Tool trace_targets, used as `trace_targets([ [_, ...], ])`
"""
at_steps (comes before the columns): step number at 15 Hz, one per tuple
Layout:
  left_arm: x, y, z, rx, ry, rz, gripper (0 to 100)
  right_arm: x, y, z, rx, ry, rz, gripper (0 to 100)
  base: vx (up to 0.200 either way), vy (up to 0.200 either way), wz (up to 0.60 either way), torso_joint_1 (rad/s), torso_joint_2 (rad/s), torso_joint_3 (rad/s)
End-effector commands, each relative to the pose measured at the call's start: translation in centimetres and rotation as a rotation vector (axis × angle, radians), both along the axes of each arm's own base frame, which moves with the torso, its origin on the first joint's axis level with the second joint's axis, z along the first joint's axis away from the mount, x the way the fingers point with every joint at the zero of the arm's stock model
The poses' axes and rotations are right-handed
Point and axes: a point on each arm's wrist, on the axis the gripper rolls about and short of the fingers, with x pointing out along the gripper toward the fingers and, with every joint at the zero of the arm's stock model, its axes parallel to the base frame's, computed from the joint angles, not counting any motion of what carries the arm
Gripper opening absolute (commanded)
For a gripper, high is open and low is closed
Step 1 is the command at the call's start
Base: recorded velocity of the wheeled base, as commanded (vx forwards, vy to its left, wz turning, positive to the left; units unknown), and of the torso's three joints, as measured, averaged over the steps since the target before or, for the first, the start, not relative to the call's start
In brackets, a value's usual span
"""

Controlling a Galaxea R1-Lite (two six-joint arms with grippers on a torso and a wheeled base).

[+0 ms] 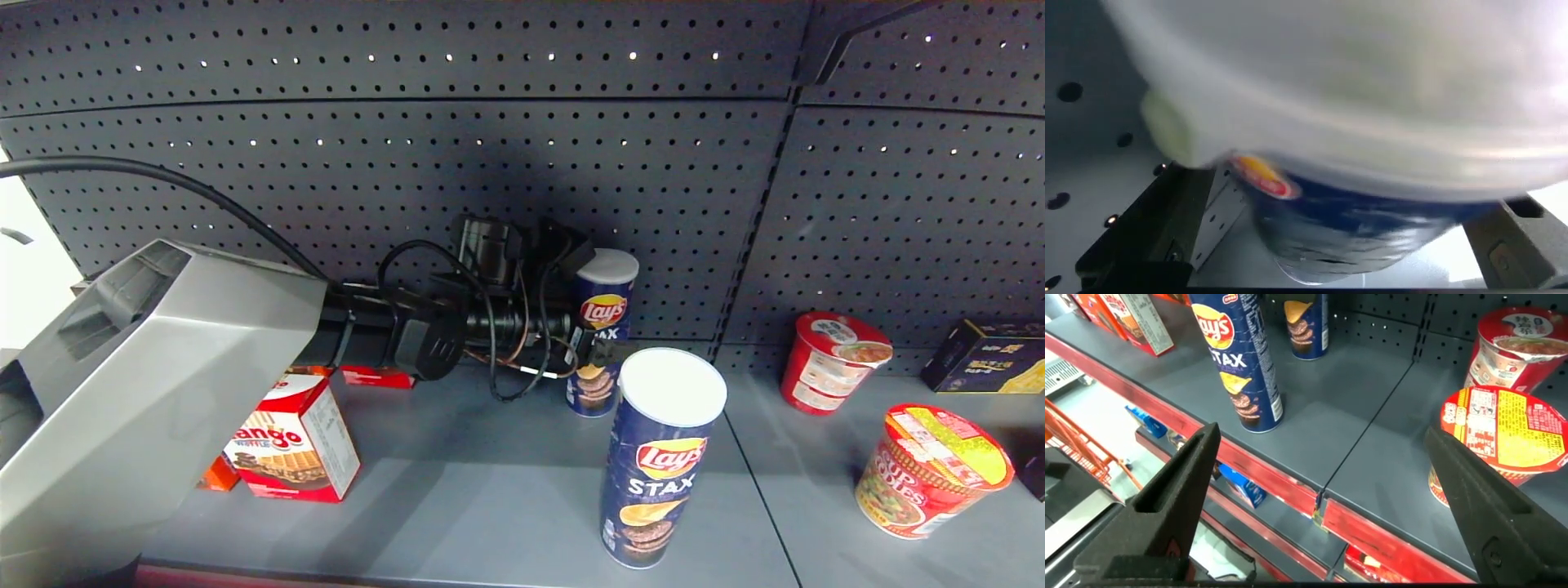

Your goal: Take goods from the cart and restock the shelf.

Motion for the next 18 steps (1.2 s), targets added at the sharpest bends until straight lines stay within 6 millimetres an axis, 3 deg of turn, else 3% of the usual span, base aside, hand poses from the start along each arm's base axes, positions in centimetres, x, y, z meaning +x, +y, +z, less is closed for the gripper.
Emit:
trace_targets([
  [1,-0.3,0.0,0.0,0.003,0.004,-0.002,100,0.0,0.0,0.0,-0.001,0.003,0.001,100,0.0,0.0,0.0,0.0,0.0,0.0],
  [6,-1.5,1.5,1.1,0.008,0.007,0.009,100,0.0,0.0,0.0,-0.001,0.003,0.001,100,0.0,0.0,0.0,0.0,0.0,0.0],
  [8,-2.9,3.6,3.0,0.004,-0.004,0.033,100,0.2,0.1,0.3,0.0,0.001,0.004,100,0.0,0.0,0.0,0.0,0.0,0.0],
  [13,-7.9,7.7,4.6,0.024,0.022,0.065,100,2.6,1.4,0.7,-0.054,0.086,0.01,100,0.0,0.0,0.0,0.0,0.0,0.0],
  [18,-12.2,10.6,6.1,0.012,0.02,0.097,100,5.5,3.0,-1.7,-0.115,0.196,0.017,100,0.0,0.0,0.0,0.0,0.0,0.0],
])
